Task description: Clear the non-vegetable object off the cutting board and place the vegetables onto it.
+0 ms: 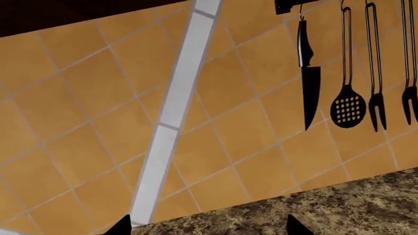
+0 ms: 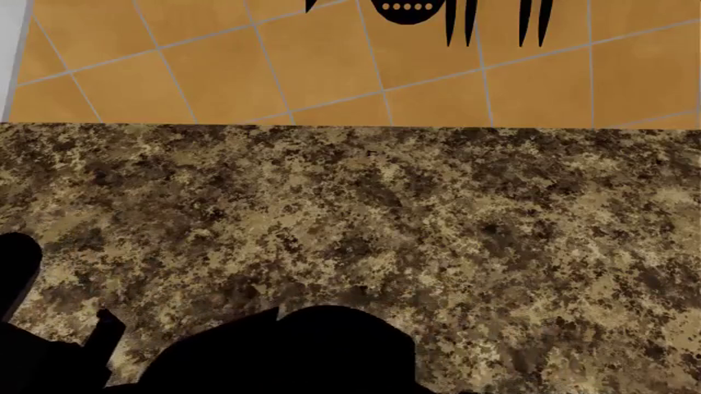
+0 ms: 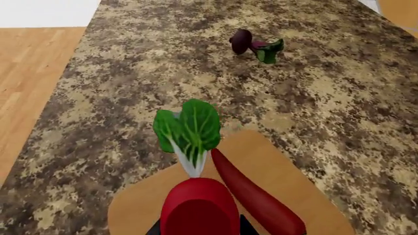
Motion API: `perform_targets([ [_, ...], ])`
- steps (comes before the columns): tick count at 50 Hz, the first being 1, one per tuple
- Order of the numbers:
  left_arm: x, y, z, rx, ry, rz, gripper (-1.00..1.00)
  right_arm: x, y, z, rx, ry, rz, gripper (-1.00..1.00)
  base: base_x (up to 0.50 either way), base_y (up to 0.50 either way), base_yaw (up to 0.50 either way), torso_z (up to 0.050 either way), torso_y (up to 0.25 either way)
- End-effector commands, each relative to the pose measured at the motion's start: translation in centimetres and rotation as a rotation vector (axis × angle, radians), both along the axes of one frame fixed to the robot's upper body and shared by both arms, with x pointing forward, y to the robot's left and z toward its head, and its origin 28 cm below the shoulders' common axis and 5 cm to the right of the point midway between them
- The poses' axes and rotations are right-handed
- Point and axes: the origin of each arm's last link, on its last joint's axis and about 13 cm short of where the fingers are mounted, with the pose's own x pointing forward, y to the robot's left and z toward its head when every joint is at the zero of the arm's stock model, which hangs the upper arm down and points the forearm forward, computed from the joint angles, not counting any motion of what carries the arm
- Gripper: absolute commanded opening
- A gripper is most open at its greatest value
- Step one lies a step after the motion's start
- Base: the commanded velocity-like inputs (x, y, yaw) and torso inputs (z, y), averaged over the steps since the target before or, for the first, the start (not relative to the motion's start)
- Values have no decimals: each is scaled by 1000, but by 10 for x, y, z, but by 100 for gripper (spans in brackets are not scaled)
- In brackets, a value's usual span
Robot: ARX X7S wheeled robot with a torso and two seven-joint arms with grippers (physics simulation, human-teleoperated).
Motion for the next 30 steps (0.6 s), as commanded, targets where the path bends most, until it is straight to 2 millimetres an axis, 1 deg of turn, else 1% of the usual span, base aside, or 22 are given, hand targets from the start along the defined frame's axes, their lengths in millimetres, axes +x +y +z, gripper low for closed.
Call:
perform_targets([
  [1, -1, -2, 3, 16, -25, -32, 100, 2, 15, -11, 27, 12, 40, -100, 56, 0, 0, 0, 0],
  [3, -1, -2, 1, 15, -24, -29, 100, 5, 15, -15, 22, 19, 29, -100, 55, 0, -8, 0, 0],
  [12, -1, -2, 1, 13, -24, -25, 100, 8, 17, -24, 28, 24, 25, -100, 55, 0, -9, 0, 0],
  [30, -1, -2, 0, 9, -28, -21, 100, 2, 20, -40, -16, 46, 46, -100, 56, 0, -9, 0, 0],
])
